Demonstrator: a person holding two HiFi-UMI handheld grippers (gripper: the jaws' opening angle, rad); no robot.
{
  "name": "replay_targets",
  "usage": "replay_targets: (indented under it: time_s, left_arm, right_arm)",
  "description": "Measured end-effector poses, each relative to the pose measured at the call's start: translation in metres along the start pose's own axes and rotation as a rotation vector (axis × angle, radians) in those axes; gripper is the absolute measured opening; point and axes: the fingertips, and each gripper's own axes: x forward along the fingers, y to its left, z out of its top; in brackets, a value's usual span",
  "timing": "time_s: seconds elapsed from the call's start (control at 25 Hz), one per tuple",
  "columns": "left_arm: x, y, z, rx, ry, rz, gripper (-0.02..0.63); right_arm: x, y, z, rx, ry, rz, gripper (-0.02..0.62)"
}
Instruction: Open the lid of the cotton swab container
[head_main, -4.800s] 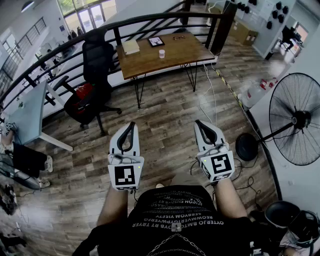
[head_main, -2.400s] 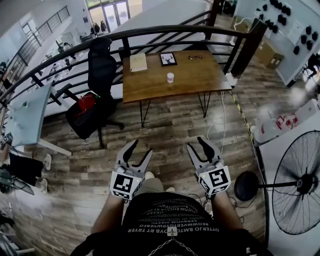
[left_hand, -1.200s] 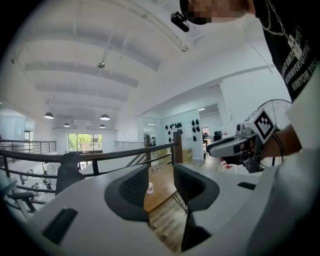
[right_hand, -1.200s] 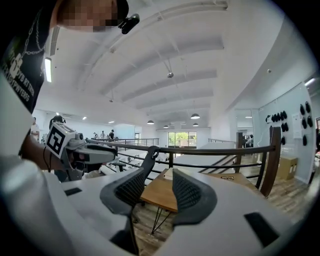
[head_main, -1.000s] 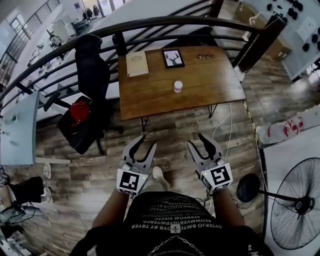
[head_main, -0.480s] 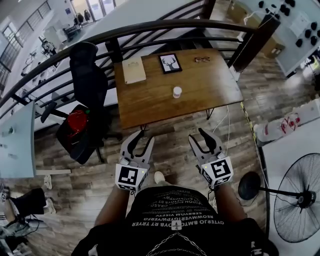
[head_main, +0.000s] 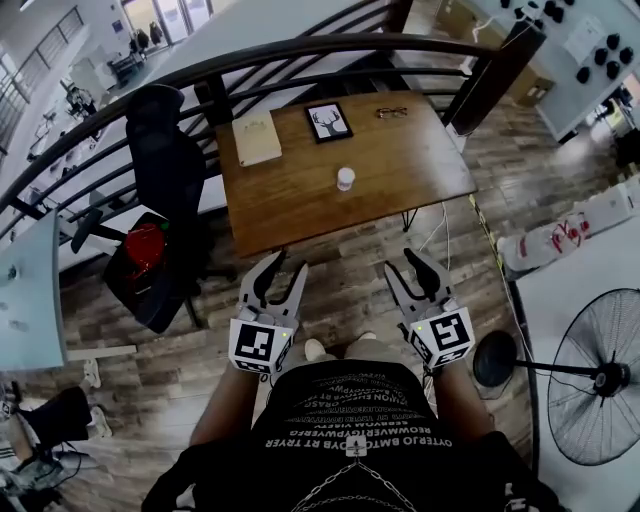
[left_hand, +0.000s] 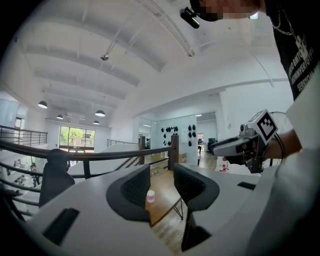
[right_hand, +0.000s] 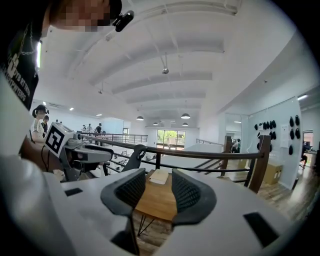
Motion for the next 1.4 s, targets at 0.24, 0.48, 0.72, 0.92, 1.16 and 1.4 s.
replay_targets:
  time_s: [0.24, 0.48, 0.72, 0.92, 1.16, 1.4]
  left_arm:
    - [0.001, -0.007, -0.007, 0.036, 0.004, 0.022, 0.163]
    - [0.001, -0.003, -0.016, 0.021, 0.031, 0.042, 0.163]
    - [0.013, -0.009, -0.024, 0.020, 0.064, 0.033, 0.163]
    - [0.033, -0.014, -0.029, 0.014, 0.080, 0.029, 0.163]
    - [0.065, -0.020, -0.034, 0.006, 0.092, 0.032, 0.163]
    - [0.099, -0.016, -0.036, 0.006, 0.092, 0.048, 0.163]
  right_arm:
    - [-0.007, -0.004, -0.005, 0.015, 0.009, -0.012, 0.164]
    - [0.008, 0.004, -0.005, 0.007, 0.011, 0.034, 0.163]
    - [0.018, -0.005, -0.011, 0.021, 0.017, 0.059, 0.163]
    - [0.028, -0.023, -0.020, 0.038, 0.031, 0.072, 0.163]
    - [0.041, -0.055, -0.023, 0.042, 0.038, 0.076, 0.161]
    - [0.061, -0.089, -0.029, 0.058, 0.043, 0.082, 0.160]
